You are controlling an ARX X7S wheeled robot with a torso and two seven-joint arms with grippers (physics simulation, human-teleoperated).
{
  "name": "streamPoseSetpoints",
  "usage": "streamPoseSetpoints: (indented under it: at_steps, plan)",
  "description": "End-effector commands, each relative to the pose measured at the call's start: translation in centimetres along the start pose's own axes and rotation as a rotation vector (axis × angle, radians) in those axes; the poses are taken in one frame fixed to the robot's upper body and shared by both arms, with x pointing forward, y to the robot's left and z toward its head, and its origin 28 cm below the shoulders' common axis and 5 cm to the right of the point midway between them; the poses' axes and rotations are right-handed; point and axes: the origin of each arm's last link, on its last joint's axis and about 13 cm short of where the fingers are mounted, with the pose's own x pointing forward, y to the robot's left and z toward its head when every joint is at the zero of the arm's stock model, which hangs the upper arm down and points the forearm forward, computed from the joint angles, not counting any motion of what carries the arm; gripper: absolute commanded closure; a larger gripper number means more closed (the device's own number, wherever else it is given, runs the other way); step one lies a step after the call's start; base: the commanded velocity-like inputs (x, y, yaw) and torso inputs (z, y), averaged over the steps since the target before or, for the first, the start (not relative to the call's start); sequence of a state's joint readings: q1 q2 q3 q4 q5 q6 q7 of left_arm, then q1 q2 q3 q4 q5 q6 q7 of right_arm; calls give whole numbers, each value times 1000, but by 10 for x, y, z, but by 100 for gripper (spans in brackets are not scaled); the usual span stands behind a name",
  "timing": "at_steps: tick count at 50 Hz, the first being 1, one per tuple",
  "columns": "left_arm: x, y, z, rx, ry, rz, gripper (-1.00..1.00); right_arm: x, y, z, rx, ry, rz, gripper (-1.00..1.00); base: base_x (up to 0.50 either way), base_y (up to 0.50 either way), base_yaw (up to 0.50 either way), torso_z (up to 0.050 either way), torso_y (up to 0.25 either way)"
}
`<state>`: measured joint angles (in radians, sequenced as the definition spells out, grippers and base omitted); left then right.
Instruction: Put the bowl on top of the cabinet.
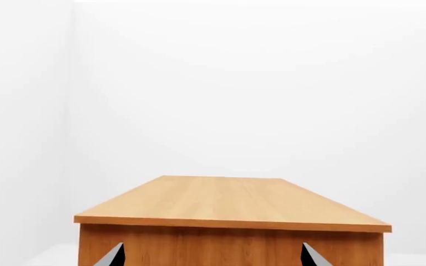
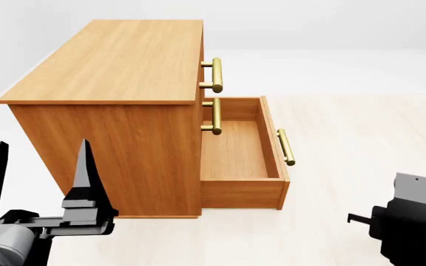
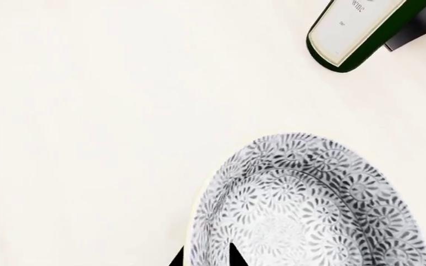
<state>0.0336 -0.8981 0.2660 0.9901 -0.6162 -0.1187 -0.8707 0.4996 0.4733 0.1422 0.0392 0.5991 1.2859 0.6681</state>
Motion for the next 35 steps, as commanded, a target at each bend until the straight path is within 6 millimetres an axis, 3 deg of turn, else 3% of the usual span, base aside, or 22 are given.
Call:
streamPoseSetpoints:
  at_steps: [1, 8, 35]
  plan:
    - [0, 0, 0, 0, 0, 1, -100, -4, 1, 4, -1, -23, 9, 100, 0, 0, 0, 0, 0]
    - [0, 0, 0, 1, 0, 3, -100, -12, 0, 13, -4, -61, 5, 100, 0, 0, 0, 0, 0]
    - [0, 0, -1, -1, 4, 1, -100, -72, 6, 86, -40, -285, 61, 100, 0, 0, 0, 0, 0]
